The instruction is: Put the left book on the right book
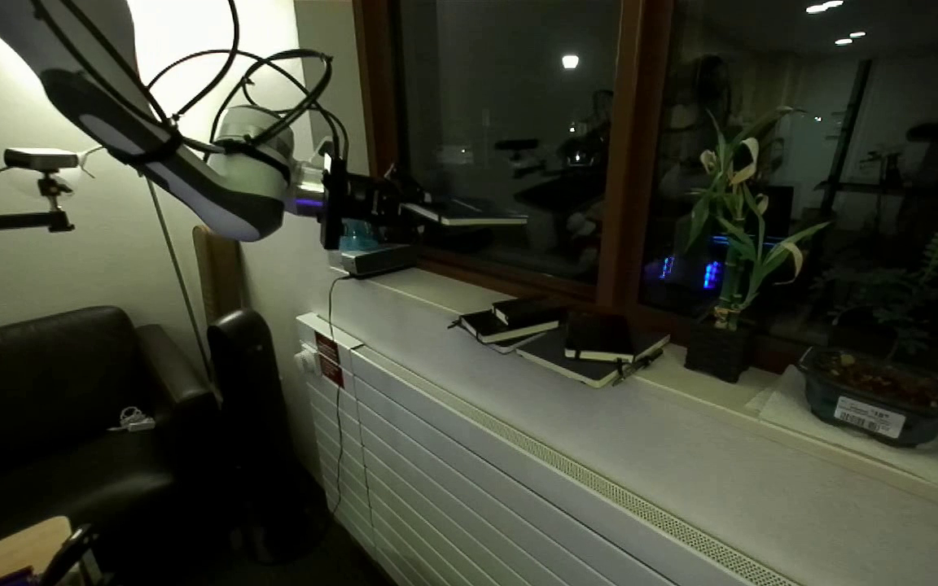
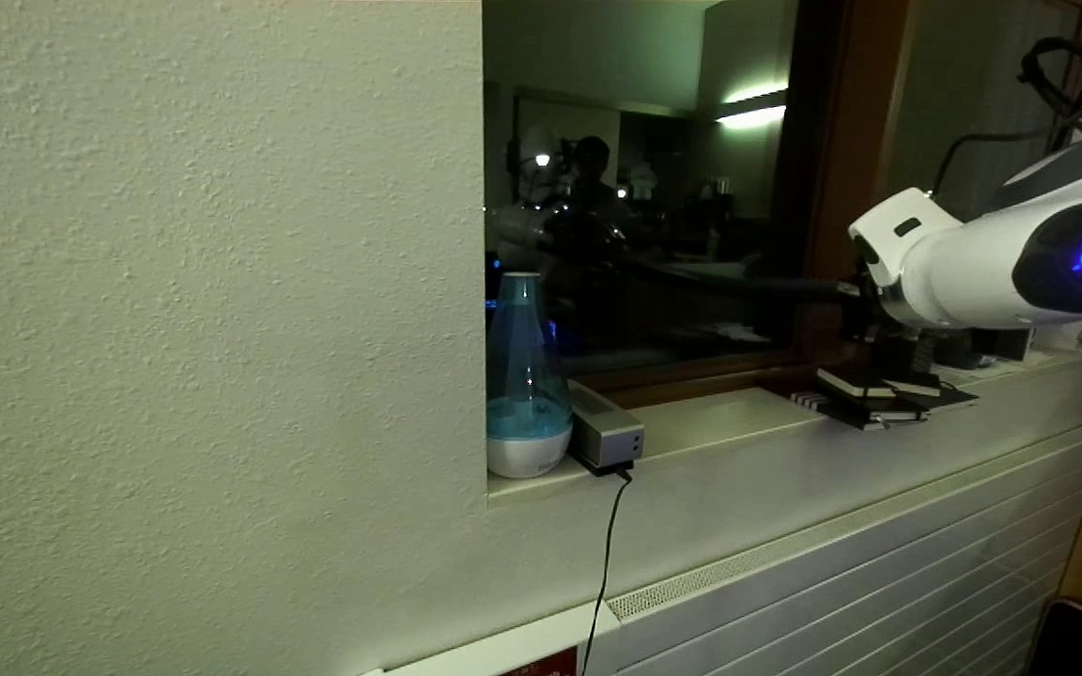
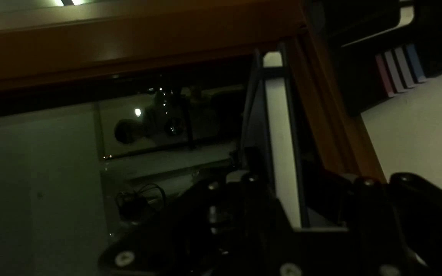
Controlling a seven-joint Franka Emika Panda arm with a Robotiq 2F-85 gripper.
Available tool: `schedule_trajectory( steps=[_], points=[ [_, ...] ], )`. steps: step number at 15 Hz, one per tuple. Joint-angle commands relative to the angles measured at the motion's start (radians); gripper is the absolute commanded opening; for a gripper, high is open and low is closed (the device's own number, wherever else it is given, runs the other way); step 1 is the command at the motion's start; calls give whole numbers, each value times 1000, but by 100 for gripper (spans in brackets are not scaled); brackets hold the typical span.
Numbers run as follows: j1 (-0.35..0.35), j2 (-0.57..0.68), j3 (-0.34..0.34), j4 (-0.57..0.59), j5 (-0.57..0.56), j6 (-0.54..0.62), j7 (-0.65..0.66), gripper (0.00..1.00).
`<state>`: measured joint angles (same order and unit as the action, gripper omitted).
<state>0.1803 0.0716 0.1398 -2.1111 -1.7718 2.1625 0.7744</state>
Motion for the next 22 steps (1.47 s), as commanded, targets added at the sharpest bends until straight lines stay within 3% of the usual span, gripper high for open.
schedule_trajectory(
  steps=[1,10,22],
  points=[
    [-25,-111,-6,-107,-34,-1,31,5],
    [-71,-169,-59,-204,-75,-16,41,5],
    [-120,-175,-121,-281,-323,60,69,5]
  ],
)
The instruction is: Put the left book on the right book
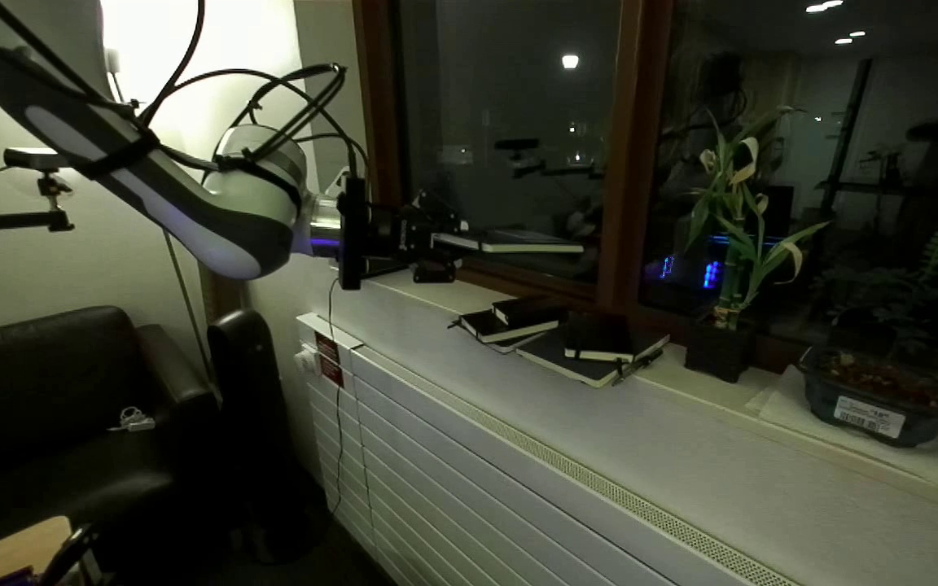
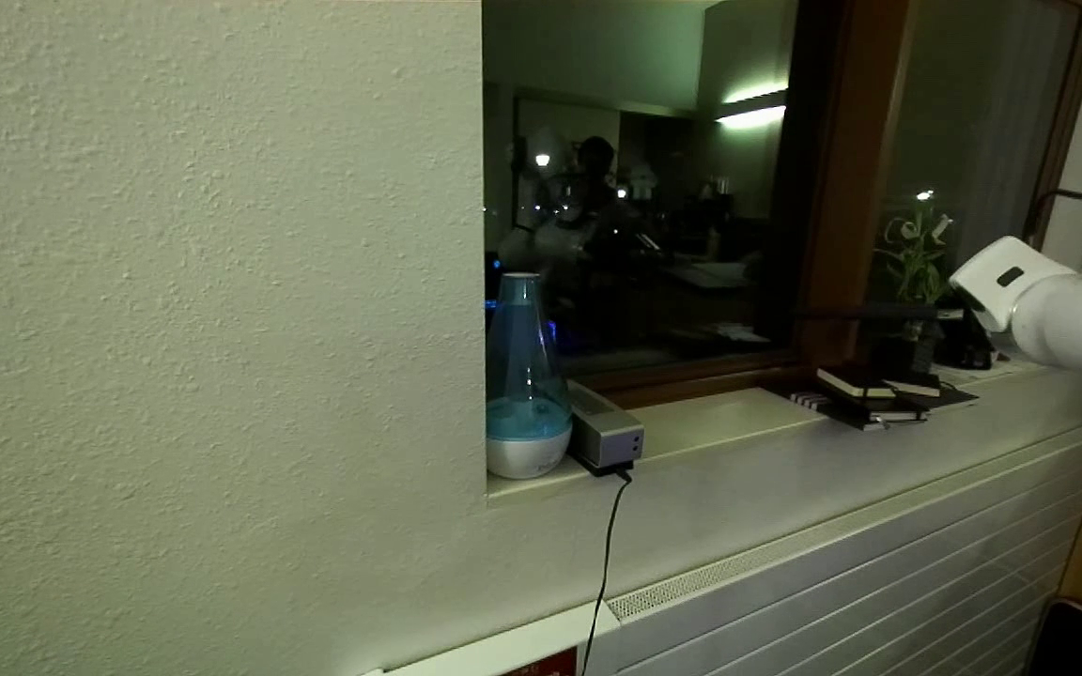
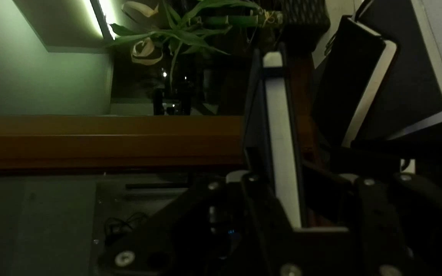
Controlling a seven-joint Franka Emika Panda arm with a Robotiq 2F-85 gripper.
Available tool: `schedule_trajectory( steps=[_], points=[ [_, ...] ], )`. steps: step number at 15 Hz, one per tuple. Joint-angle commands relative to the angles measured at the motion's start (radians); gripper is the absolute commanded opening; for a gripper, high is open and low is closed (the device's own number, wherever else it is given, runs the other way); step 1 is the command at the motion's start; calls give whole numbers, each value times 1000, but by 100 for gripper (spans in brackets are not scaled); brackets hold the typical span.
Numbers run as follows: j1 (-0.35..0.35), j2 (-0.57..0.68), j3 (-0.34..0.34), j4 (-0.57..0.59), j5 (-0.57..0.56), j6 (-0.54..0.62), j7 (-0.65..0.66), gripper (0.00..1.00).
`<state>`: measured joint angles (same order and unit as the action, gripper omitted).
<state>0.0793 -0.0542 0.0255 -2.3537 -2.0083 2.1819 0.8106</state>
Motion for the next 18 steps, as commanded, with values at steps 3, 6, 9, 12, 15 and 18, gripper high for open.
schedule_trajectory(
  steps=[3,6,9,12,15,18],
  points=[
    [-22,-41,-17,-40,-152,65,50,5],
    [-25,-21,-20,-23,-182,69,67,5],
    [-26,1,-23,7,-174,56,78,5],
    [-27,42,-25,49,-149,38,68,5],
    [-24,105,-16,95,-157,-13,96,5],
    [-18,177,3,125,-173,-74,136,5]
  ],
)
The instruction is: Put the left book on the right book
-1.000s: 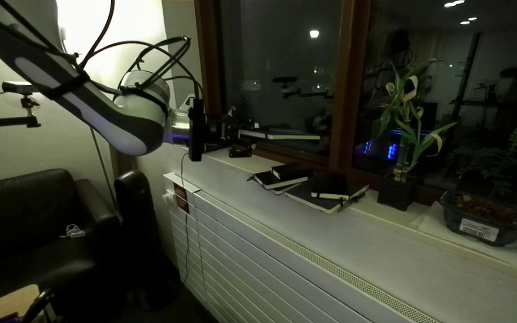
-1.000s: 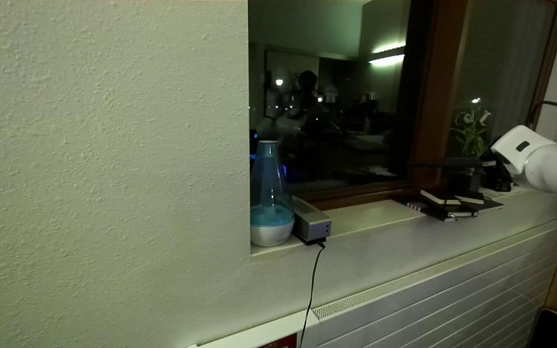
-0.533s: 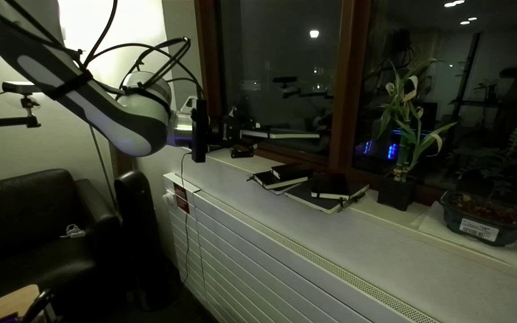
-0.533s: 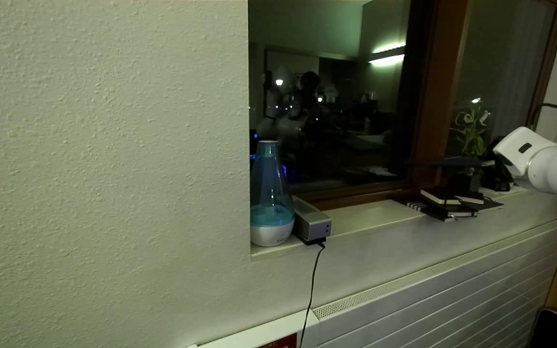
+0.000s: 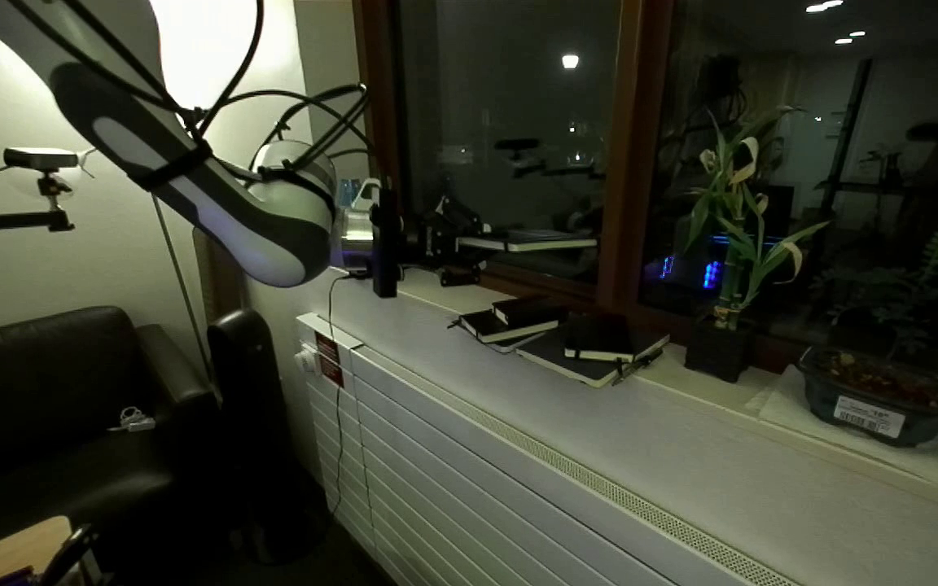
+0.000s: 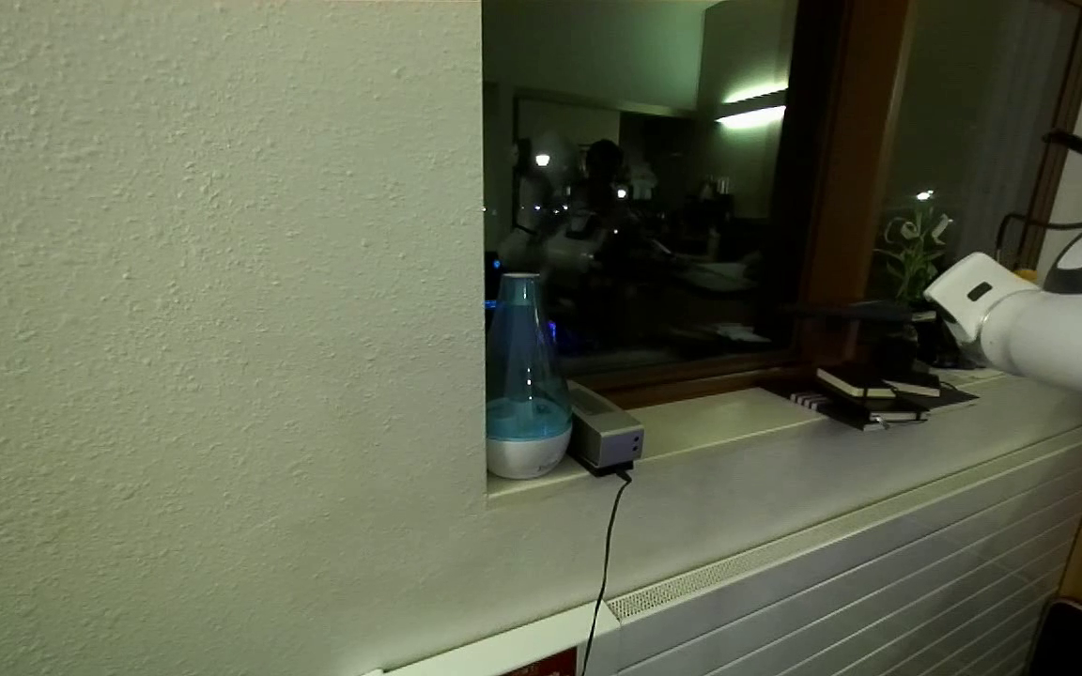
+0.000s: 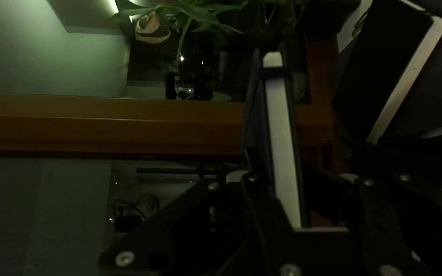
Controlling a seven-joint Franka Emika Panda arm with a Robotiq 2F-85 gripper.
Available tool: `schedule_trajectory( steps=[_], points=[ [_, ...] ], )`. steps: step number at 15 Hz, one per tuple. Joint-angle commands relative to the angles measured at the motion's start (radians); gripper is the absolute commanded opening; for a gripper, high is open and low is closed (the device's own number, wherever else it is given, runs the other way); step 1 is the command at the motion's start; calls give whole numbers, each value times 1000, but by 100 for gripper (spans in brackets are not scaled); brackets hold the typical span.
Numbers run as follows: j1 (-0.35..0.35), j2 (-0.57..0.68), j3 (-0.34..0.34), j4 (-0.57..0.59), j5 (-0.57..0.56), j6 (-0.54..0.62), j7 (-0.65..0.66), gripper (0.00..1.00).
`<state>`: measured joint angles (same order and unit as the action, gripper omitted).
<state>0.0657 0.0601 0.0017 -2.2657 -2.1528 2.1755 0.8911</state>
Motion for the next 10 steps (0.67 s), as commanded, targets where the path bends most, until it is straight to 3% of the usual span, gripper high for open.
schedule_trajectory(
  steps=[1,10],
  points=[
    [-3,82,34,42,-31,-84,63,5],
    [-3,215,91,75,-87,-177,98,5]
  ],
)
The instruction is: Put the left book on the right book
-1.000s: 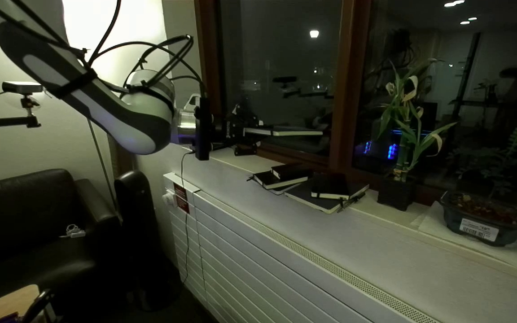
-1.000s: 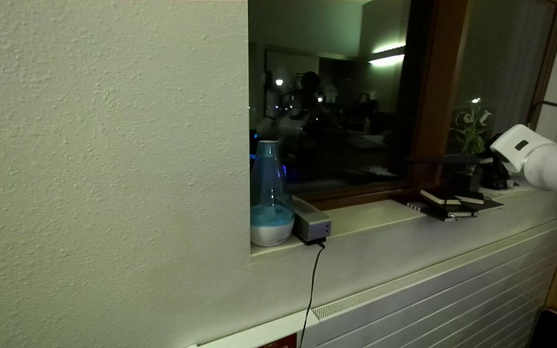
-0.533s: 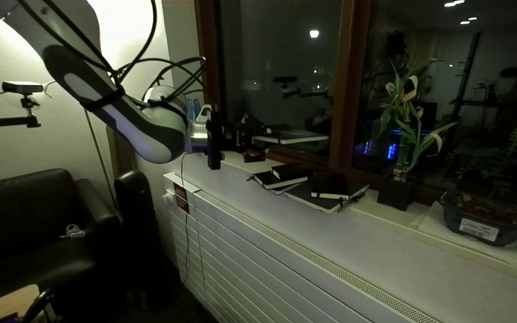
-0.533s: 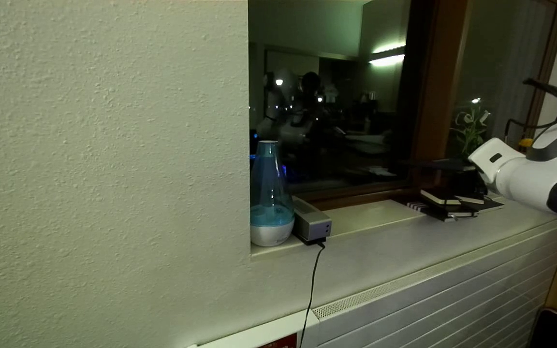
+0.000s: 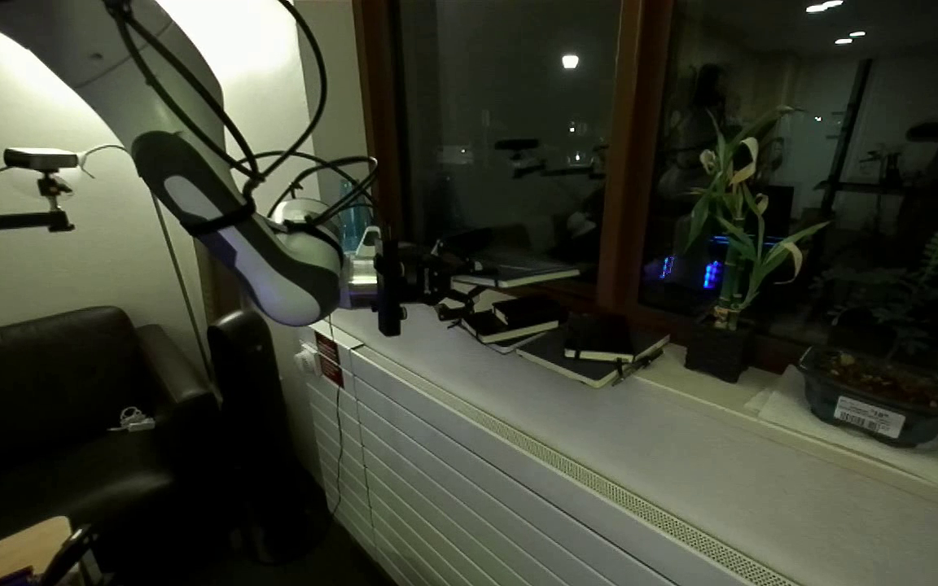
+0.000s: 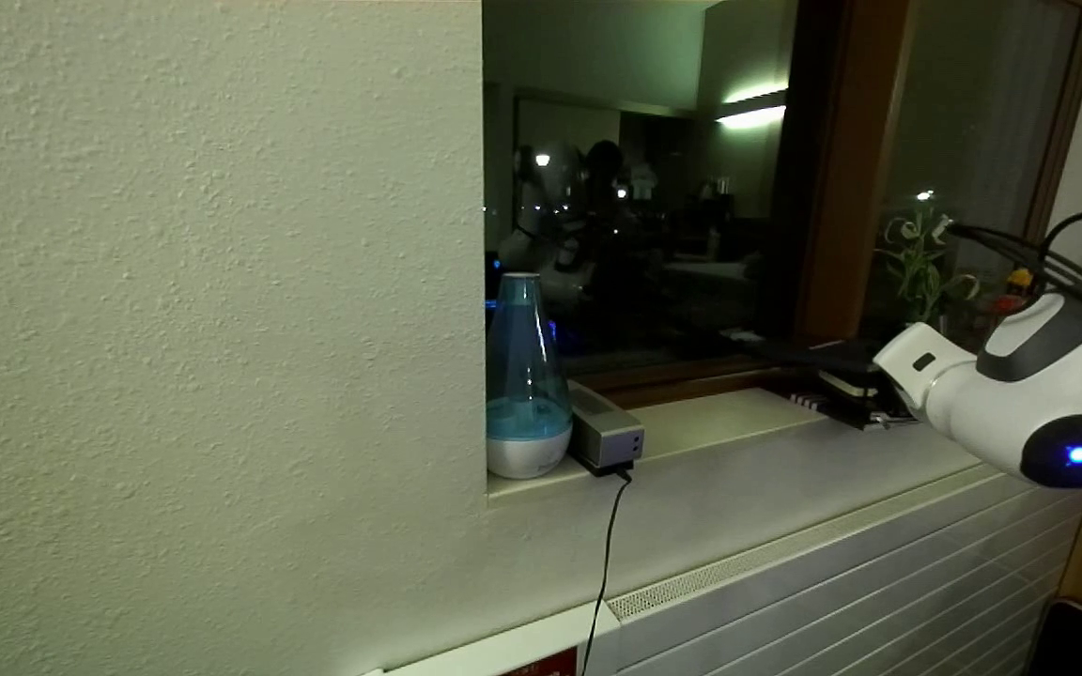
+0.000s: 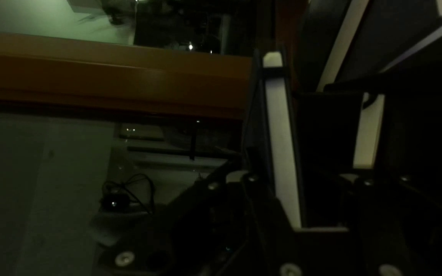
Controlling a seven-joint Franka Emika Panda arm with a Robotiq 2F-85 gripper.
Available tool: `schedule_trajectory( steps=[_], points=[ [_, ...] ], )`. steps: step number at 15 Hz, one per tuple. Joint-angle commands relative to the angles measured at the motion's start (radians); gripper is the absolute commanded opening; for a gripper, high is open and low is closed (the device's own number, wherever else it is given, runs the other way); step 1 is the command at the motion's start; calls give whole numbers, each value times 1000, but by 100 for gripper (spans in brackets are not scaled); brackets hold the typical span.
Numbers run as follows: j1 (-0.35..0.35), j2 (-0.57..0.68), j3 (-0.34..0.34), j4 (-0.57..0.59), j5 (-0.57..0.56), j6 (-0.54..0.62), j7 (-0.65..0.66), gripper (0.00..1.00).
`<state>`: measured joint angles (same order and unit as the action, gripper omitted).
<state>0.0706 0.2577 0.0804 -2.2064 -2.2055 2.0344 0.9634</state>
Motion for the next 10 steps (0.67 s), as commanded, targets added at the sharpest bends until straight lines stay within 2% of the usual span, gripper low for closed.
schedule_trajectory(
  steps=[1,10],
  points=[
    [-11,22,14,21,-21,-30,18,5],
    [-44,-17,12,9,118,30,-9,5]
  ],
)
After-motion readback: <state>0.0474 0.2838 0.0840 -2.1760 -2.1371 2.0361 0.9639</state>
